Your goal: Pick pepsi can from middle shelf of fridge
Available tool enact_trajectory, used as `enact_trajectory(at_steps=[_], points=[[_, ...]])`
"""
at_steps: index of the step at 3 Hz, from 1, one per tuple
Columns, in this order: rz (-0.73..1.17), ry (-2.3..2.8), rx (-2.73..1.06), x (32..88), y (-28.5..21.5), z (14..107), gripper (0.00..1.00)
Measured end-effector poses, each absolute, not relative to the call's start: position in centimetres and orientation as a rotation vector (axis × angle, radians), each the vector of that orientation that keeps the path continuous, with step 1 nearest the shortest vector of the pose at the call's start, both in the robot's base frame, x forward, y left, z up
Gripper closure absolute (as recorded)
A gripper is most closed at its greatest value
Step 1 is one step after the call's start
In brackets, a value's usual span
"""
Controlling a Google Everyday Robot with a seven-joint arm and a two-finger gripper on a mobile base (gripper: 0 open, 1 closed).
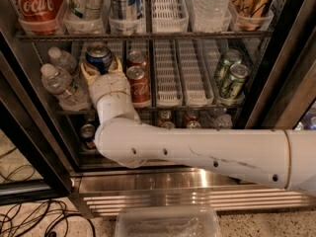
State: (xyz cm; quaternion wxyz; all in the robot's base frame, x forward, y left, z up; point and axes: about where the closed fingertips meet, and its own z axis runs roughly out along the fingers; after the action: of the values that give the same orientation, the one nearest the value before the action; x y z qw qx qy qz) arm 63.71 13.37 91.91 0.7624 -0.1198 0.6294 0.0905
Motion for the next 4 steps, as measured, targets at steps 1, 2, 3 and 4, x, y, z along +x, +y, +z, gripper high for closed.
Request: enact_trajectory(at_steps=[1, 2, 3, 4], points=[[0.207, 1.407, -0.272, 62.8, 12.7, 91.7, 1.0], [0.219, 1.469, -0.315, 61.6, 12.4, 90.7, 1.0], [0.235, 1.536, -0.365, 60.5, 12.5, 89.6, 1.0], [0.268, 1.584, -0.418, 59.5, 12.5, 88.9, 1.0]])
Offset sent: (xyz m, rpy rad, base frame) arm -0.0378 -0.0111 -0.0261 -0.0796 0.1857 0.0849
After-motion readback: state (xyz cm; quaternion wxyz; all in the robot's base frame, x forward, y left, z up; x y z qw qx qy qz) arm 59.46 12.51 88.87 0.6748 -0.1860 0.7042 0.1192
